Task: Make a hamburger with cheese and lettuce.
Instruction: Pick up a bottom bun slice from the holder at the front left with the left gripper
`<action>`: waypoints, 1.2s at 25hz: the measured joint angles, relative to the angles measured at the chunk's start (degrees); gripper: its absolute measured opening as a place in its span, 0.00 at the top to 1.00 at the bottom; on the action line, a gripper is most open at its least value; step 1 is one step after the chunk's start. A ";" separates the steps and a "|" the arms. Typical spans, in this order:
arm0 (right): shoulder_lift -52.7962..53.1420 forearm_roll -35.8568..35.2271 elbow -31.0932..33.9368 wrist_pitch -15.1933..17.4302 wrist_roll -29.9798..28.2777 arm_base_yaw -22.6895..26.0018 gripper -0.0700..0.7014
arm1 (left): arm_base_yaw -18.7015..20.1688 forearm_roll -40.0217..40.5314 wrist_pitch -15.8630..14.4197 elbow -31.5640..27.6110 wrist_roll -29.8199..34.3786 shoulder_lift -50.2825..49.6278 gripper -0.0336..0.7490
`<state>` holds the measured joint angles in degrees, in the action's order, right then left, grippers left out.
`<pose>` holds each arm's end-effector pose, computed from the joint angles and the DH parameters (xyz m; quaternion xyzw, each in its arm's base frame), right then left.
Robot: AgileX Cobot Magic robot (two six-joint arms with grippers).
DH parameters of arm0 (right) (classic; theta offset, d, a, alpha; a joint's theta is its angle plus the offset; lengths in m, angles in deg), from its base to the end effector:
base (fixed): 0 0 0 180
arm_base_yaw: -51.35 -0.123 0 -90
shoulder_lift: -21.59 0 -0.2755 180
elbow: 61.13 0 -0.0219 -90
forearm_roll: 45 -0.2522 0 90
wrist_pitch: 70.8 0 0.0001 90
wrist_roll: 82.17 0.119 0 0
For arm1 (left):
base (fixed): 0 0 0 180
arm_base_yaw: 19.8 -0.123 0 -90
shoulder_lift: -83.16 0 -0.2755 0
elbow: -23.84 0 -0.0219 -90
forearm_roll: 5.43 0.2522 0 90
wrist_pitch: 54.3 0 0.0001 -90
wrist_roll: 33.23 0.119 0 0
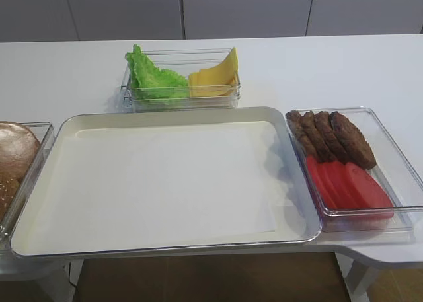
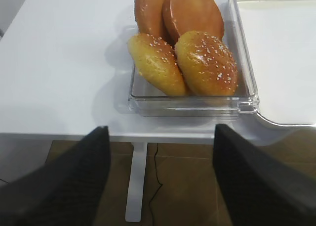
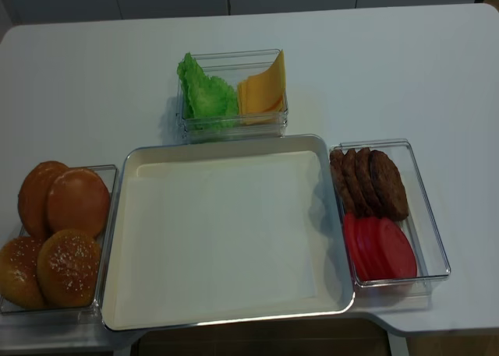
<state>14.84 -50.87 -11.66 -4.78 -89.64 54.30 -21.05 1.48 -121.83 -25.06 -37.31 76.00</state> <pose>0.0247 0.0099 0.2507 -0.0389 0.8736 0.0070 0.4850 0.0220 0.0137 0.2511 -0.0469 0.8784 0.0483 0.4731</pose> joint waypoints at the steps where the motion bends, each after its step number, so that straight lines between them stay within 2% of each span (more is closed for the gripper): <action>1: 0.00 0.00 0.00 0.00 0.00 0.00 0.27 | 0.00 0.00 0.00 0.00 0.00 0.00 0.34; 15: 0.00 0.00 0.00 0.00 0.00 0.00 0.29 | 0.00 0.00 0.00 0.00 0.00 0.00 0.34; 20: 0.00 0.00 0.00 0.00 0.00 0.00 0.30 | 0.00 0.08 0.57 0.13 2.26 0.00 0.34; 27: 0.00 0.00 0.00 0.00 0.00 0.00 0.30 | 0.00 -1.12 1.74 4.06 0.31 -0.12 0.34; 30: 0.00 0.00 0.00 0.00 0.00 0.00 0.30 | 0.00 -1.01 2.34 6.66 -2.20 -4.59 0.34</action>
<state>14.84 -50.87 -11.66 -4.78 -89.64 54.30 -21.05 0.46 -119.49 -18.40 -39.50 71.40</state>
